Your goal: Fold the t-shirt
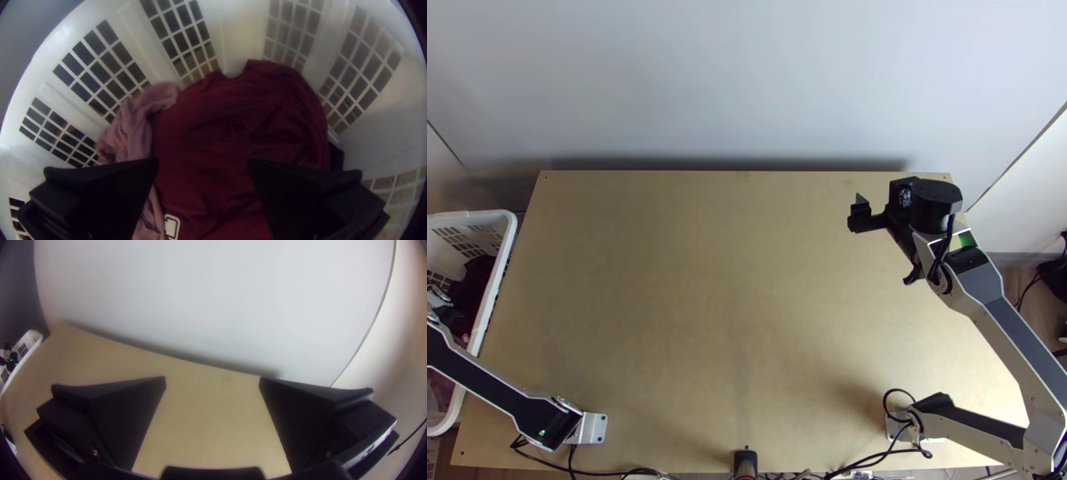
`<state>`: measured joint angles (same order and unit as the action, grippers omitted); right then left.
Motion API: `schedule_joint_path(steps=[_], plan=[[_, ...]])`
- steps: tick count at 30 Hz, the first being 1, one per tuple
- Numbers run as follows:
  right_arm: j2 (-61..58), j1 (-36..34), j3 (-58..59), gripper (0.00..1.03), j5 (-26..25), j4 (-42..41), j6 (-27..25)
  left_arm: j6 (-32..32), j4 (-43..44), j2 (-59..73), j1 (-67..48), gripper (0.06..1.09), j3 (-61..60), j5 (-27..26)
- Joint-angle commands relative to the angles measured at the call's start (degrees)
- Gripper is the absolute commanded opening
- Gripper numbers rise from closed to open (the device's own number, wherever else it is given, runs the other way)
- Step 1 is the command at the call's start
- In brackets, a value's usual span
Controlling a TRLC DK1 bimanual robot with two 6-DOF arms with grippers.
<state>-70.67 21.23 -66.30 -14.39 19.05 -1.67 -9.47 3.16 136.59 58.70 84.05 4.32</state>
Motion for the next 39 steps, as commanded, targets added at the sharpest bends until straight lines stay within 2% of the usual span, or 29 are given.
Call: schedule_joint_path(steps=[1,12,13,14,15,17,39], plan=[[1.2,-0.3,0.9,0.98,-0.2,0.5,0.0,0.4,0.8,4.9,-0.2,1.03,3.0,-0.2],[1.2,-0.1,-0.4,0.98,-0.3,0.7,-2.3,3.1,-0.4,14.0,-2.0,1.02,12.9,-0.3],[1.2,-0.1,-0.7,0.98,-0.4,0.8,-2.5,3.1,-0.5,14.7,-2.0,0.94,13.7,-0.3],[1.2,-0.1,-0.7,0.98,-0.5,0.7,-3.2,3.0,-0.4,15.0,-2.0,0.78,14.6,-0.4],[1.2,-0.1,-0.7,0.98,-0.6,0.8,-3.8,3.0,-0.6,15.4,-1.9,0.50,15.5,-0.4],[1.2,-0.1,-0.6,0.98,-1.0,0.7,-4.2,3.1,-0.6,15.4,-2.0,0.10,16.2,-0.5],[1.2,-0.1,1.5,0.98,-1.1,-0.3,-3.3,5.4,-6.6,-3.8,0.3,0.10,15.4,-4.8]])
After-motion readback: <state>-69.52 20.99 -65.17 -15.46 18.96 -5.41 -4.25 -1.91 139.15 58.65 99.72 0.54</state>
